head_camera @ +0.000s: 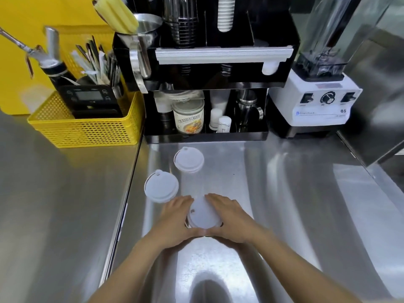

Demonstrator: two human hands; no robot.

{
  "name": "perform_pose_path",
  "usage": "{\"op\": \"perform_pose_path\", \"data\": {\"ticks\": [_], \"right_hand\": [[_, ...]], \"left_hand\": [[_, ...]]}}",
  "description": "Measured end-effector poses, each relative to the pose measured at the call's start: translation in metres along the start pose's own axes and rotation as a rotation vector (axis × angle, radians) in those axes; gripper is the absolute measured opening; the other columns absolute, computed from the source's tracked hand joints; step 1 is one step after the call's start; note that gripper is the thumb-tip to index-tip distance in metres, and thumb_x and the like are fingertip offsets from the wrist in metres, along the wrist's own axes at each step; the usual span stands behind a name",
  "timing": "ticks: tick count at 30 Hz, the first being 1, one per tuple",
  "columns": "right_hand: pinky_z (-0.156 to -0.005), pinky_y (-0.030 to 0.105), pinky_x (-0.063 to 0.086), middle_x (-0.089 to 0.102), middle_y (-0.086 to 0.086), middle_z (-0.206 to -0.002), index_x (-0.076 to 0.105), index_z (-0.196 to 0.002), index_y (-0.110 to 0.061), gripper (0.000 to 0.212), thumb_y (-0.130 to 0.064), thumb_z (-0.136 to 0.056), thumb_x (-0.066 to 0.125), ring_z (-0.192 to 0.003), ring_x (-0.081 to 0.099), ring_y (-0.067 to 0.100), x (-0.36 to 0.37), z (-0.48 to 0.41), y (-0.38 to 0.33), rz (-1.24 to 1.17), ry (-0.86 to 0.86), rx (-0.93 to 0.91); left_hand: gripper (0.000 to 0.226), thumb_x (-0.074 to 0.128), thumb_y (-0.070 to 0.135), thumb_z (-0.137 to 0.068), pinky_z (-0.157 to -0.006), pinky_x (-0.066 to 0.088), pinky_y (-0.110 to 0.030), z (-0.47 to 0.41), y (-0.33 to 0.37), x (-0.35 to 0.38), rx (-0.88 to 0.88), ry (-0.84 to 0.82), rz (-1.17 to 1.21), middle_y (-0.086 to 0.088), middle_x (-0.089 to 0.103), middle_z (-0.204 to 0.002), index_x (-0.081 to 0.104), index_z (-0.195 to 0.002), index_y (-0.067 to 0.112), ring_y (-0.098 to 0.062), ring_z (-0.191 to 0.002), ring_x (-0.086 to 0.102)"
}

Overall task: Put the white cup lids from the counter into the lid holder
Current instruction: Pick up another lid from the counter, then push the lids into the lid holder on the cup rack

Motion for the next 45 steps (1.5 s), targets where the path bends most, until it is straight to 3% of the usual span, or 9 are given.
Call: {"op": "perform_pose_path", "data": {"ticks": [2, 7, 12, 17, 22, 26, 31, 39, 45], "right_hand": [[-0.108, 0.033, 0.022, 0.033, -0.001, -0.149, 0.025, -0.142, -0.021, 0.082, -0.048, -0.076, 0.065, -0.133, 0.03, 0.019, 0.002, -0.002, 0.0, 0.035, 0.016, -0.007], [-0.107, 0.03, 0.029, 0.038, -0.004, -0.141, 0.034, -0.135, -0.023, 0.089, -0.067, -0.061, 0.053, -0.127, 0.034, 0.017, -0.019, -0.004, 0.004, 0.01, 0.138, 0.004], [-0.106, 0.03, 0.032, 0.045, -0.005, -0.132, 0.042, -0.13, -0.02, 0.081, -0.058, -0.062, 0.063, -0.124, 0.036, 0.013, -0.087, -0.007, 0.007, -0.059, 0.359, -0.014], [-0.101, 0.026, 0.032, 0.049, -0.002, -0.128, 0.047, -0.126, -0.019, 0.083, -0.068, -0.06, 0.053, -0.12, 0.038, 0.014, -0.175, -0.005, -0.004, -0.003, 0.559, -0.066], [-0.099, 0.026, 0.03, 0.052, 0.005, -0.124, 0.052, -0.123, -0.017, 0.079, -0.069, -0.063, 0.053, -0.12, 0.041, 0.02, -0.262, 0.001, -0.018, 0.069, 0.711, -0.107], [-0.097, 0.023, 0.026, 0.053, 0.005, -0.126, 0.052, -0.124, -0.014, 0.068, -0.05, -0.07, 0.071, -0.121, 0.041, 0.021, -0.324, -0.004, -0.025, 0.113, 0.798, -0.095], [-0.098, 0.036, 0.037, 0.054, 0.002, -0.126, 0.052, -0.12, -0.015, 0.066, -0.058, -0.071, 0.065, -0.123, 0.044, 0.023, -0.381, -0.027, -0.023, 0.15, 0.791, -0.1], [-0.092, 0.031, 0.036, 0.042, 0.009, -0.131, 0.038, -0.133, -0.02, 0.069, -0.047, -0.075, 0.065, -0.12, 0.041, 0.024, -0.432, -0.072, -0.006, 0.144, 0.669, -0.012], [-0.099, 0.034, 0.034, 0.039, 0.006, -0.121, 0.031, -0.141, -0.032, 0.072, -0.048, -0.077, 0.061, -0.12, 0.039, 0.024, -0.437, -0.109, 0.015, 0.203, 0.51, 0.066]], "left_hand": [[0.098, 0.051, 0.075, -0.047, -0.091, 0.013, -0.017, 0.001, 0.001, 0.0, 0.016, 0.027, 0.035, 0.018, 0.034, -0.123, 0.039, -0.131, 0.026, -0.004, -0.117, 0.025], [0.07, 0.066, 0.06, -0.059, -0.092, 0.031, -0.027, -0.005, 0.008, -0.014, 0.041, 0.133, 0.171, 0.021, 0.053, -0.11, 0.048, -0.122, 0.036, -0.007, -0.107, 0.043], [0.064, 0.071, 0.041, -0.076, -0.109, 0.026, -0.03, -0.031, 0.045, -0.061, 0.147, 0.29, 0.167, 0.012, 0.044, -0.136, 0.044, -0.132, 0.026, -0.007, -0.127, 0.034], [0.07, 0.059, 0.058, -0.076, -0.108, 0.009, -0.018, -0.062, 0.109, -0.121, 0.337, 0.392, 0.066, 0.026, 0.028, -0.138, 0.039, -0.137, 0.029, 0.009, -0.125, 0.016], [0.06, 0.051, 0.047, -0.089, -0.111, 0.0, -0.026, -0.093, 0.175, -0.179, 0.486, 0.518, -0.161, 0.012, 0.021, -0.153, 0.031, -0.141, 0.025, -0.008, -0.142, 0.004], [0.061, 0.047, 0.046, -0.09, -0.114, 0.011, -0.033, -0.116, 0.216, -0.218, 0.57, 0.606, -0.231, 0.0, 0.036, -0.149, 0.034, -0.14, 0.015, -0.019, -0.141, 0.022], [0.054, 0.05, 0.036, -0.091, -0.11, 0.017, -0.032, -0.15, 0.25, -0.258, 0.616, 0.636, -0.252, -0.004, 0.045, -0.143, 0.036, -0.139, 0.015, -0.022, -0.137, 0.032], [0.053, 0.052, 0.036, -0.091, -0.112, 0.026, -0.039, -0.216, 0.271, -0.289, 0.601, 0.575, -0.303, -0.001, 0.05, -0.139, 0.036, -0.139, 0.022, -0.021, -0.132, 0.038], [0.05, 0.051, 0.03, -0.092, -0.097, 0.04, -0.034, -0.252, 0.259, -0.283, 0.544, 0.48, -0.217, -0.004, 0.063, -0.115, 0.036, -0.139, 0.021, -0.022, -0.109, 0.052]]}}
Point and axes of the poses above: each hand's wrist, its own z-axis away from the middle knuckle, its own x-axis out of the palm, y = z × x, the point moved 8 cm from there along -z, towards the middle knuckle
